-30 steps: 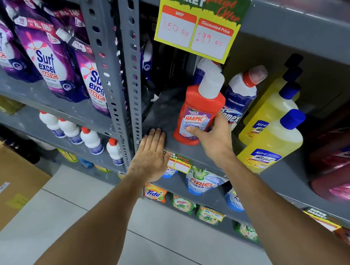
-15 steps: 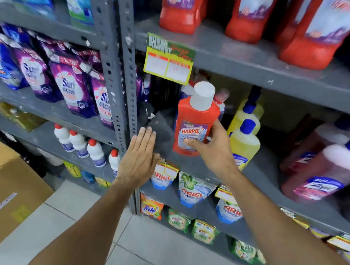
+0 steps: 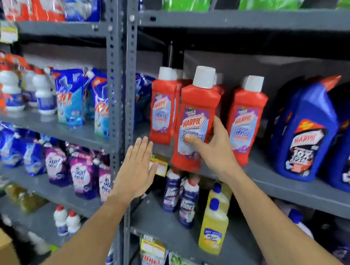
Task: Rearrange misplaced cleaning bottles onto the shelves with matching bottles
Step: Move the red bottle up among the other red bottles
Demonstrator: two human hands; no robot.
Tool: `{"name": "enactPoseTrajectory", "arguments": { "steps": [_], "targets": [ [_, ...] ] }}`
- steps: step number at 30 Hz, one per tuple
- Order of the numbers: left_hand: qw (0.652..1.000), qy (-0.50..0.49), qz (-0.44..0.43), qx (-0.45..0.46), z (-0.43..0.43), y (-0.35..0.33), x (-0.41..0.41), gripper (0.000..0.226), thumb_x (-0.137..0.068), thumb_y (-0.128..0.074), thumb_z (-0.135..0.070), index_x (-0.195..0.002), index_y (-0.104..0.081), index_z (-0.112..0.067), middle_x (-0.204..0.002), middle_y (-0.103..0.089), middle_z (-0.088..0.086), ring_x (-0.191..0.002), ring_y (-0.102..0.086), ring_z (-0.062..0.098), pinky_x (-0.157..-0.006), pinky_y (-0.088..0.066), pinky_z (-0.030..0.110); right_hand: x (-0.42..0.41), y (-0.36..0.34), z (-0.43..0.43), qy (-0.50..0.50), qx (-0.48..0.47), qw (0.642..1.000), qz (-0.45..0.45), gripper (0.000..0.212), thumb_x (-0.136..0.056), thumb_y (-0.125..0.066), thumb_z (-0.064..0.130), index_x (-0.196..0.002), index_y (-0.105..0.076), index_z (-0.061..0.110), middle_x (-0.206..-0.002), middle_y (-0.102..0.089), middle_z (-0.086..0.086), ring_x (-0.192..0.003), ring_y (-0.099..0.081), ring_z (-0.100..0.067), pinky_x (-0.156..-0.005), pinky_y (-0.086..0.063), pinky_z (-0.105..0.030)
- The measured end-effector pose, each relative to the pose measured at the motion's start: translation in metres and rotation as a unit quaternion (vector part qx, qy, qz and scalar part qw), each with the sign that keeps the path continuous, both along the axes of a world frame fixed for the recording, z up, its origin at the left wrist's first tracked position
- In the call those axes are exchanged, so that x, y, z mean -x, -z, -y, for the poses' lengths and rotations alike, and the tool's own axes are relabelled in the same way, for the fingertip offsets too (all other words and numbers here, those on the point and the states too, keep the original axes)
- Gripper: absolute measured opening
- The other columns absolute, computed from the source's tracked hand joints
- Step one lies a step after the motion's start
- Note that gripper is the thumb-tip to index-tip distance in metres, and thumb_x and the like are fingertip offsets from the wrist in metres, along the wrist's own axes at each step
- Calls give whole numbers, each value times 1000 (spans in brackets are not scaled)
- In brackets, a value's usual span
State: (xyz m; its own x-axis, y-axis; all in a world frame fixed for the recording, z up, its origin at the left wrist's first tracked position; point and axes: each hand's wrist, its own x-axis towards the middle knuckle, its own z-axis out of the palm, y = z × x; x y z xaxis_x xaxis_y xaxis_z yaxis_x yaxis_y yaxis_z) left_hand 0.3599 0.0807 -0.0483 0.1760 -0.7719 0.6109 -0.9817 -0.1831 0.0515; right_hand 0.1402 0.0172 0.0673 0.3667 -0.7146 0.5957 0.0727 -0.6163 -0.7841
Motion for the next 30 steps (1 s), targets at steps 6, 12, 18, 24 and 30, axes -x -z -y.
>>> {"name": "enactPoseTrajectory", "arguments": {
  "steps": [6,12,18,24,30],
  "targets": [
    [998,28,-12,-64,33,-16,-4,80,-93,-5,-57,-154,-16,-7,-163,-13,9,-151,-4,24,-121,-1,39,-10,-24,27,81,-18,996,32,60,-86,-74,5,-137,-45,19,-121,-65,4,-111,-65,-13,-103,-52,-40],
    [999,45,-8,-27,48,-4,-8,74,-93,-15,-53,-139,-48,-4,-144,-50,14,-137,-40,33,-118,-23,48,-32,-7,58,106,-29,994,-12,70,-88,-73,3,-147,-37,15,-124,-60,5,-115,-60,-12,-105,-49,-35],
    [999,48,-9,-13,48,-1,-9,67,-96,-21,-50,-136,-51,-5,-139,-54,14,-132,-44,33,-114,-15,43,-39,11,71,124,-22,992,0,74,-89,-70,1,-151,-30,14,-134,-59,-3,-122,-60,-16,-106,-48,-27],
    [999,47,-18,1,45,1,-5,65,-97,-21,-48,-136,-49,-4,-140,-52,15,-134,-42,32,-116,-22,49,-26,55,73,165,-38,977,-130,123,-63,-91,9,-158,-15,26,-142,-50,-7,-133,-48,-21,-113,-41,-40],
    [997,57,-39,16,45,3,-3,64,-97,-20,-49,-136,-48,-6,-141,-51,13,-135,-39,30,-118,-21,49,-26,57,75,193,-42,971,-133,98,-62,-93,11,-143,-40,18,-124,-62,-5,-118,-59,-25,-103,-51,-44]
  ]
}}
